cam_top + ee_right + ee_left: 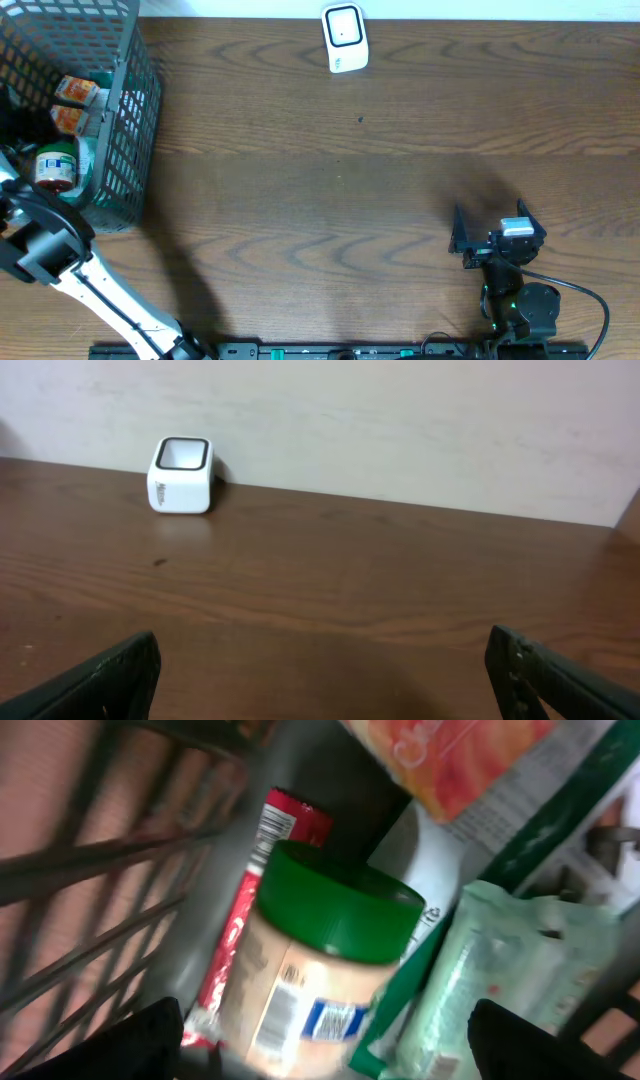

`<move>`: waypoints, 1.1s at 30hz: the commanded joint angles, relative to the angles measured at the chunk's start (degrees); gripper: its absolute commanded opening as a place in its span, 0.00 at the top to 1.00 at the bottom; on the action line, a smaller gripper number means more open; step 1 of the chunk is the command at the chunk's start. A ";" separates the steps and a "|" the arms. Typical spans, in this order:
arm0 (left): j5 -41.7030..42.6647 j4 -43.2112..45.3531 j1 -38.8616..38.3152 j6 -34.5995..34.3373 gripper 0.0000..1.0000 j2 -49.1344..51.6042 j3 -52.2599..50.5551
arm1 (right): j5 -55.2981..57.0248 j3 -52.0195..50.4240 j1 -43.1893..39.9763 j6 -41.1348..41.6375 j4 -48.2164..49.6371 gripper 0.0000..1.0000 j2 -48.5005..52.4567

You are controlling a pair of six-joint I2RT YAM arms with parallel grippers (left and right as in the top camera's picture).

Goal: Scan the item barcode
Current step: 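Move the left gripper up and over into the grey basket, then lower the left gripper onto the green-lidded jar and grasp it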

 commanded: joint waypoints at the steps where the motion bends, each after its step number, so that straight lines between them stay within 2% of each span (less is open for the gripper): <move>1: 0.87 -0.22 0.13 1.40 0.08 2.60 0.04 | -0.22 -0.04 -0.61 -0.33 -0.22 0.01 -0.31; 11: 1.33 -0.17 0.13 0.90 0.16 3.85 -0.13 | -0.22 -0.04 -0.61 -0.33 -0.22 0.01 -0.31; 24: 3.48 1.75 -0.74 0.94 0.14 -6.21 0.74 | -0.22 -0.04 -0.61 -0.33 -0.22 0.01 -0.31; 33: 4.02 -1.60 -1.01 1.86 0.14 -8.57 -0.61 | -0.22 -0.04 -0.61 -0.33 -0.22 0.01 -0.31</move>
